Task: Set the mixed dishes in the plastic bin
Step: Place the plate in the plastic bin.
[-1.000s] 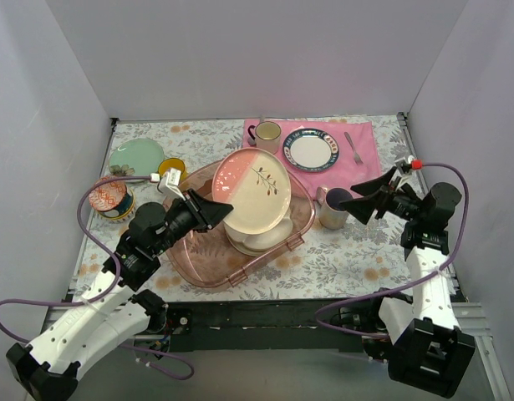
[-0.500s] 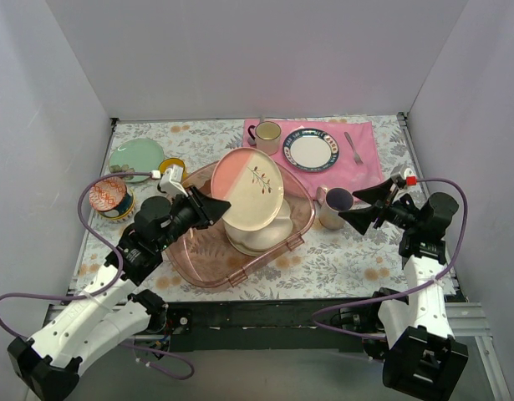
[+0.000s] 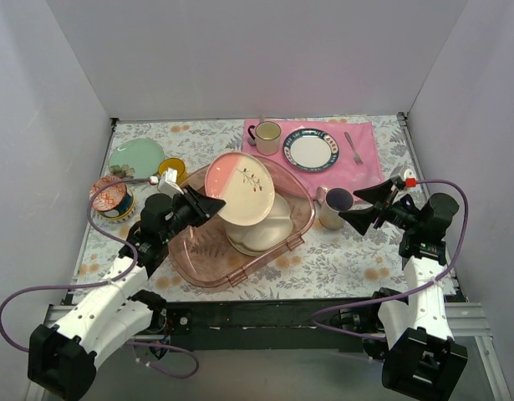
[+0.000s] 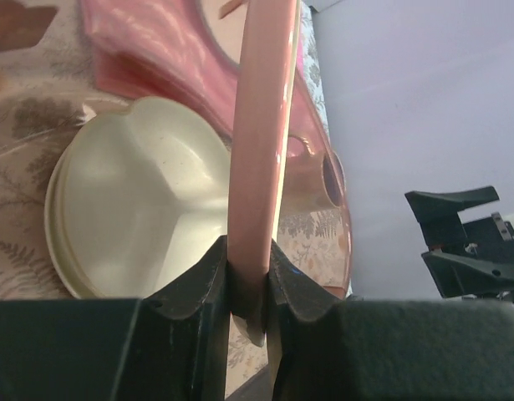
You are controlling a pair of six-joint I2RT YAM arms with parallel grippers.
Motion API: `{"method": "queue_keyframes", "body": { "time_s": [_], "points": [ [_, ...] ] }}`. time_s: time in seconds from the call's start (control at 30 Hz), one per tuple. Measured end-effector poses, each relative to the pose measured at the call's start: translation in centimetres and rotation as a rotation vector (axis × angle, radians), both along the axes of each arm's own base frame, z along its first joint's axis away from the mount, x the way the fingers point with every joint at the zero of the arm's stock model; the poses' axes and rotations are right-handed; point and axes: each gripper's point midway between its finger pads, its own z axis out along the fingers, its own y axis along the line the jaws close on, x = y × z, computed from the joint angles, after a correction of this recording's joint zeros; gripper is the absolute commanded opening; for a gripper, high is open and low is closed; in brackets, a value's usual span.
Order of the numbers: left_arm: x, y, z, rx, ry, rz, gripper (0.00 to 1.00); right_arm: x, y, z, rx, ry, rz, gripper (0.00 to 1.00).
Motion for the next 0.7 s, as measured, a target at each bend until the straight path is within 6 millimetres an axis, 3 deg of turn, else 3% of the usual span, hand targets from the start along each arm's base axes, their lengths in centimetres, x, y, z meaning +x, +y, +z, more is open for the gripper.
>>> {"method": "queue_keyframes", "body": {
  "time_s": [0.23,0.7],
  "points": [
    [-0.1,0.6,-4.7,-0.090,0.135,0.005,0.00,-0.1,0.0,-0.2,-0.005,0.001,-0.003,0.99],
    [-0.5,-1.1,-6.9,-0.148,0.250,-0.078,0.00,0.1,-0.2,-0.3,-0.007,0.001,-0.014,0.99]
  ]
}}
